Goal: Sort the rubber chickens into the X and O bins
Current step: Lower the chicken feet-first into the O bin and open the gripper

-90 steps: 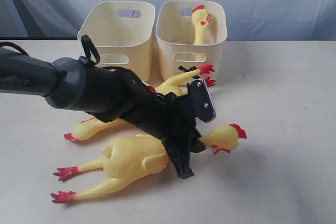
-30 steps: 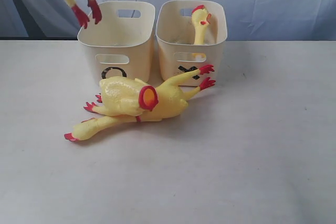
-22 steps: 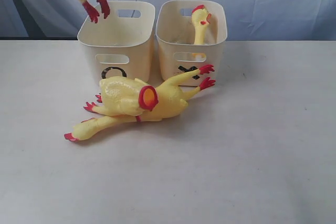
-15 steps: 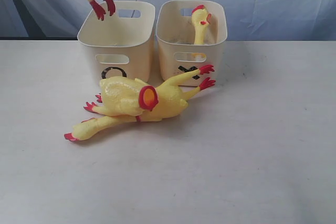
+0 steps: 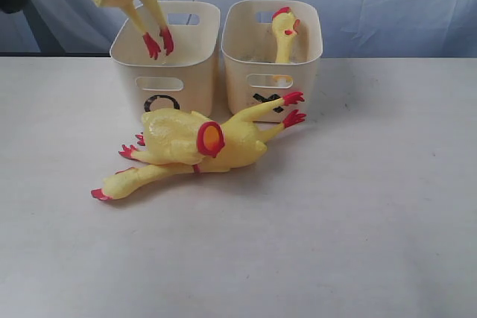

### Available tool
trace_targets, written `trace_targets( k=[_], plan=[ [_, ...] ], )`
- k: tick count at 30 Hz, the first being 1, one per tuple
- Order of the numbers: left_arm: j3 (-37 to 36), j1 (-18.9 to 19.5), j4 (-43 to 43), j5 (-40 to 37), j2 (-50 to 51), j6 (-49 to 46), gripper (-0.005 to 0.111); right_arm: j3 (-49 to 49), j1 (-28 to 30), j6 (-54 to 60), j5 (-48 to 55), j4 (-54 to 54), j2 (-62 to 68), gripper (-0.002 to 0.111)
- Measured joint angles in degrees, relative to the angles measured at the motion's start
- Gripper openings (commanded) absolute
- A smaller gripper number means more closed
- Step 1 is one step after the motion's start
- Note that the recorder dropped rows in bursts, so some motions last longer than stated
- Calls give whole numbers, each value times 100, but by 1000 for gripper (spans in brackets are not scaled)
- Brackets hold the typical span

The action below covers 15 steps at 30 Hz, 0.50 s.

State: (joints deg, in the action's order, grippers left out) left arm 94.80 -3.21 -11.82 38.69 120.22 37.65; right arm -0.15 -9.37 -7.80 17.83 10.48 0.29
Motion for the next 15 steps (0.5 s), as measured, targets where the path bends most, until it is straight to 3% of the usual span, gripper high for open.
trace_targets(
  k=[15],
  plan=[
    [797, 0, -1699, -366, 852, 1083, 0, 0, 0, 0, 0, 0, 0, -1]
  ],
)
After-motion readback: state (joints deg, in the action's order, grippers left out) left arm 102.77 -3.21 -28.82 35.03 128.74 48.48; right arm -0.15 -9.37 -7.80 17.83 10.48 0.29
